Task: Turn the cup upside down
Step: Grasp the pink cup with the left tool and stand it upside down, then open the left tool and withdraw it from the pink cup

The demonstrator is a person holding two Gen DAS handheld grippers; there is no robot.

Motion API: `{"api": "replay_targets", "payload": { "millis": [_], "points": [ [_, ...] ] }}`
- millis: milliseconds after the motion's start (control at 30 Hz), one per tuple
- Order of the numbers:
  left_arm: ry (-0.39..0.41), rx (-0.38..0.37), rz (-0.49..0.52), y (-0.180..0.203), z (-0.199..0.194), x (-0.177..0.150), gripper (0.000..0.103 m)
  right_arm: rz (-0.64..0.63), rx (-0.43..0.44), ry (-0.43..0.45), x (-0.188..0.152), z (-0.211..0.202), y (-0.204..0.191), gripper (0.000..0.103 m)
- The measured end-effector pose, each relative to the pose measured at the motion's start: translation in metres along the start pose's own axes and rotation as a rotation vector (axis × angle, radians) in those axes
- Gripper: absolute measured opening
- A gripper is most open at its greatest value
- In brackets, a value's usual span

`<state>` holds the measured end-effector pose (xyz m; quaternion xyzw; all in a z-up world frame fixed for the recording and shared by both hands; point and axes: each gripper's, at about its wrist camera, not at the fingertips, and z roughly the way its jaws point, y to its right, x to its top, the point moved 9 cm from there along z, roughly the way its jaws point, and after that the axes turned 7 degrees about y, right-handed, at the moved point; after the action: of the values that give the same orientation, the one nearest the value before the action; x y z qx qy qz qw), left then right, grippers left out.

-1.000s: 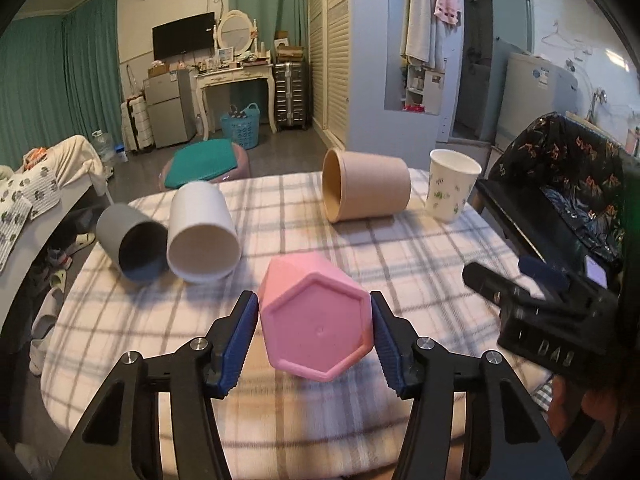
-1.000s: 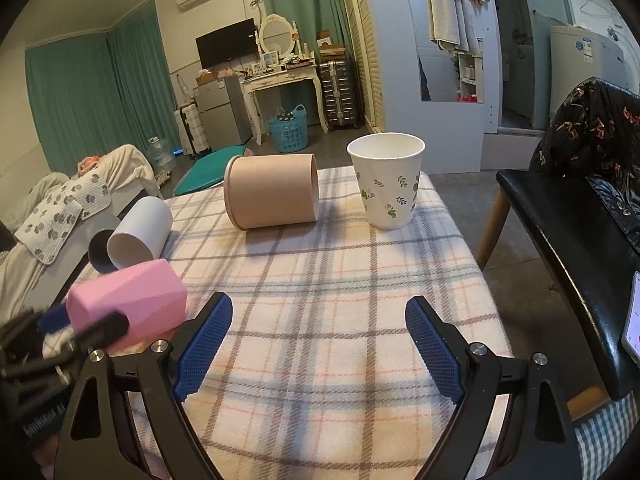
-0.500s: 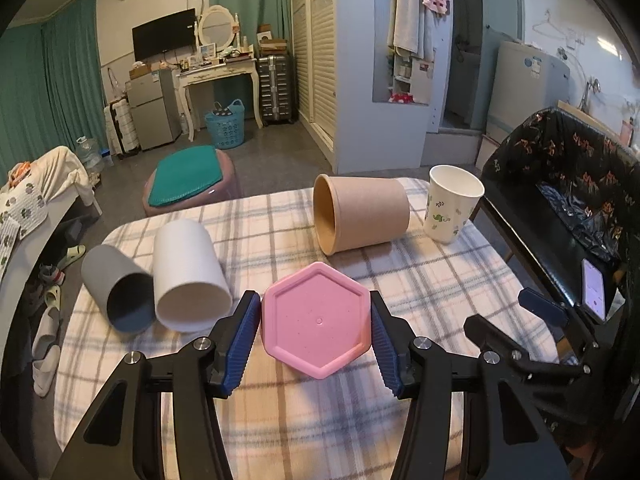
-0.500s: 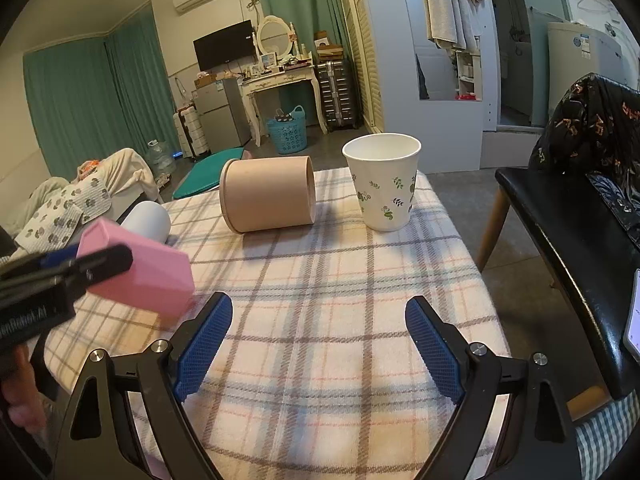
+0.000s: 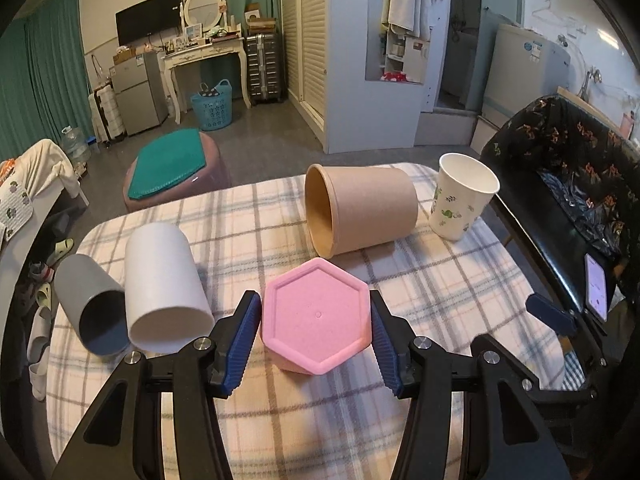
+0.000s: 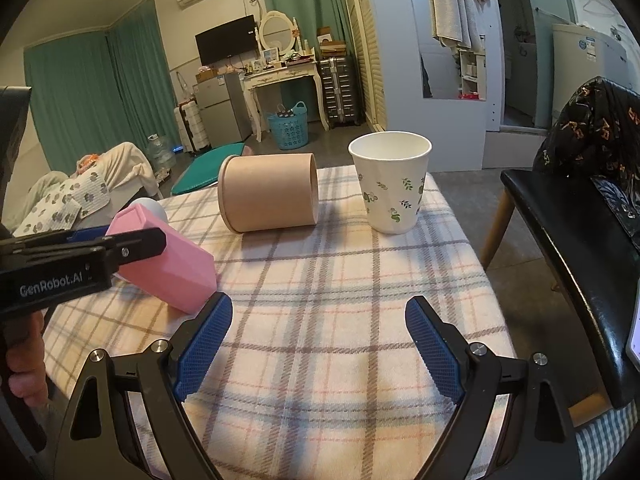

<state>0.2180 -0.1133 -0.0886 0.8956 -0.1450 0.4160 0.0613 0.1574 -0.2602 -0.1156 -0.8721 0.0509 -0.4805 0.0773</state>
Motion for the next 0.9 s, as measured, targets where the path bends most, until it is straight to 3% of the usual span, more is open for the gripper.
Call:
{"api": "replay_targets", "payload": {
  "millis": [367,467,567,900],
  "points": [
    [0.020,0.013,0.049,0.001,0.016,0.007,0.056,-0.021,-0.004,-0.007,0.001,0.004,-0.003,0.089],
    [0.027,0.030,0.065,-0.001,0.016,0.007,0.065,-0.028,-0.003,-0.004,0.002,0.001,-0.006,0.089],
    [0.053,0.039,0.075,-0.001,0.010,0.009,0.072,-0.033,-0.004,0.001,0.003,-0.003,-0.009,0.089],
    [0.124,0.044,0.055,-0.005,-0.019,0.023,0.073,-0.054,-0.012,0.050,0.016,-0.031,-0.016,0.089]
  ]
}}
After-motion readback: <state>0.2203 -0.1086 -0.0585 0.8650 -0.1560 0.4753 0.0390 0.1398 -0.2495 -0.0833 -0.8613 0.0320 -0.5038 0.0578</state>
